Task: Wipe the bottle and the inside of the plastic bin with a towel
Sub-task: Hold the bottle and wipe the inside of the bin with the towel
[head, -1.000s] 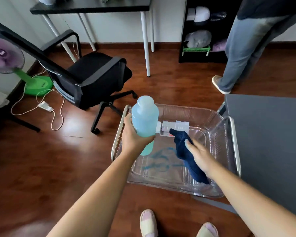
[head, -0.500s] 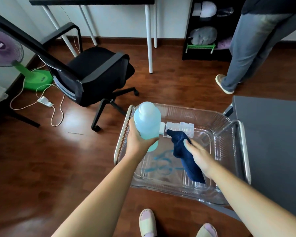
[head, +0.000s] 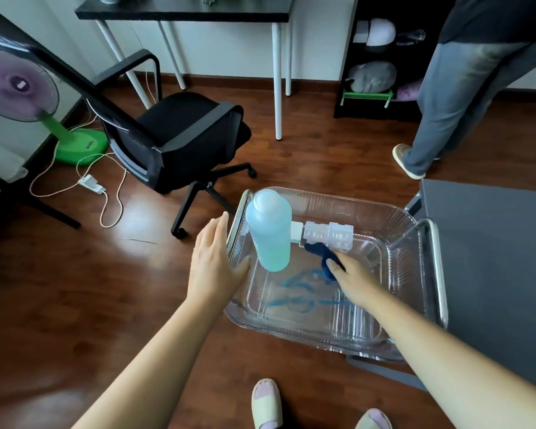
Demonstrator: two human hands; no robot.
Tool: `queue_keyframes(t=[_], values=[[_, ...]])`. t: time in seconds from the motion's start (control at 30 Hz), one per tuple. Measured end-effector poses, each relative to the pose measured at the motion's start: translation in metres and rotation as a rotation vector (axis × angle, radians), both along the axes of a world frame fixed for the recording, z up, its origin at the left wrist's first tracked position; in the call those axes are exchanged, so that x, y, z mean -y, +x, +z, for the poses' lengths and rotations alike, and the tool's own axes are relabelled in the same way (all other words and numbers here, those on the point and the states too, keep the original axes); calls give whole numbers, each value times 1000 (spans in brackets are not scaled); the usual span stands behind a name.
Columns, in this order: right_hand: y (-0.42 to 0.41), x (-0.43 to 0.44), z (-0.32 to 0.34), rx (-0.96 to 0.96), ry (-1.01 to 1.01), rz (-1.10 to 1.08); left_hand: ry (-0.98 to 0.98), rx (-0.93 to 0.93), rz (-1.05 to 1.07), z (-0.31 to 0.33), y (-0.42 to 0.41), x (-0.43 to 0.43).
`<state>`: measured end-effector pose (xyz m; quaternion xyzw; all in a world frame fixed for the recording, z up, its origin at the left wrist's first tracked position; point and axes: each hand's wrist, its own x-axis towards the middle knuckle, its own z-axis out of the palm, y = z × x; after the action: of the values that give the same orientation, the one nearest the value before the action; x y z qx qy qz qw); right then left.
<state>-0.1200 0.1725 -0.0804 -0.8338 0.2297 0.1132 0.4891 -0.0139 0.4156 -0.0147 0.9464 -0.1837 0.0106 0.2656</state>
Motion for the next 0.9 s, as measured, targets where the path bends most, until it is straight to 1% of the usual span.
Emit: queue_keyframes(t=[0.1,0.13,0.2,0.27,0.37,0.43,0.47,0.57,0.63,0.7,0.8,0.9], values=[[-5,-11,-33,-149,-379,251,163,-39,-74,-8,6,-13],[-8,-14,-40,-163,-516,307,185,-66,-100,-11,8,-14],[-15,-22,-49,-165,-726,409,171,-129,-125,-15,13,-13],[-24,-30,-54,-176,-819,447,108,-195,-116,-19,19,-10],[-36,-31,-60,-253,-820,455,-26,-277,-119,-25,25,-2],[-39,-21,-61,-309,-769,441,-97,-275,-108,-29,24,3],[-39,-14,-60,-298,-738,378,-103,-257,-96,-30,24,5],[-30,3,-59,-198,-649,82,-103,-236,-70,-36,24,4],[-17,1,-60,-208,-599,-4,-112,-235,-67,-38,23,4],[-2,-14,-61,-241,-573,71,-116,-222,-59,-39,23,4],[4,-45,-65,-221,-549,311,-111,-200,-45,-39,23,5],[-14,-45,-64,-210,-469,515,-115,-204,-28,-40,22,2]])
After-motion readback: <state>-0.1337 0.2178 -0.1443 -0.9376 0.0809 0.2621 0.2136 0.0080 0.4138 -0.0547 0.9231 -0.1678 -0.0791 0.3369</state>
